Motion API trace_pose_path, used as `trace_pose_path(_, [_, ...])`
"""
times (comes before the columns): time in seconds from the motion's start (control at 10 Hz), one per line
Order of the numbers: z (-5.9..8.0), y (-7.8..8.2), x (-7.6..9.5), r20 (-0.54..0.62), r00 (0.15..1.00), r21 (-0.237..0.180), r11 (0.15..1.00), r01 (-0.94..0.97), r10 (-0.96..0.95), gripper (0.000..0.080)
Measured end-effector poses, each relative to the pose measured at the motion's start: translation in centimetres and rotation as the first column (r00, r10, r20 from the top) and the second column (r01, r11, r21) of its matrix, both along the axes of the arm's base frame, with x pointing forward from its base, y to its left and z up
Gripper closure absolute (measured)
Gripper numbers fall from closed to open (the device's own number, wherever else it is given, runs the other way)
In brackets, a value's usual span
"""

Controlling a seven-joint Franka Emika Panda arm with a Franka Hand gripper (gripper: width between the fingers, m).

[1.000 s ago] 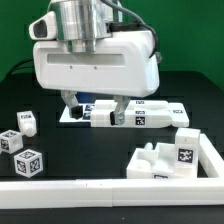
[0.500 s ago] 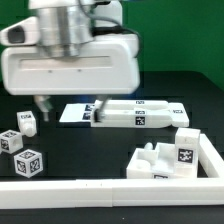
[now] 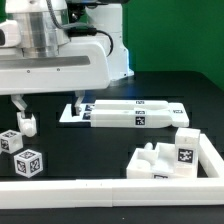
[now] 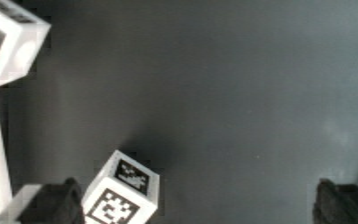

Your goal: Assemble chair

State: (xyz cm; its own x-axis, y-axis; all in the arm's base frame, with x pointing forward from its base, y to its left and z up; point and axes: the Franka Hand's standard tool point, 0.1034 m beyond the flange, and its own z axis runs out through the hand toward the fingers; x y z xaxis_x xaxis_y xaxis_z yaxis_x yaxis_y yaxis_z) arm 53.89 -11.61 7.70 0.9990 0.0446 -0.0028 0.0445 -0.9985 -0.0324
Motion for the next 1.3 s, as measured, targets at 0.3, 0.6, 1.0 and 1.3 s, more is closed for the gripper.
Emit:
trace_pose_path(0.3, [-1.3,-3.2,-3.9,-0.076,0.984,-0.015,0.986,-0.165,0.164,0.0151])
trace_pose_path(0.6, [-2.1,-4.3,-6.5,-0.09,0.984,-0.032,0.987,-0.159,0.156,0.0151])
trace_pose_path(1.0, [-2.1,-4.3,-6.7,-0.106,0.983,-0.014,0.988,-0.151,0.149,0.0151])
trace_pose_path(1.3, [-1.9,-4.9,-6.7,-0.103,0.985,-0.014,0.99,-0.142,0.14,0.0151])
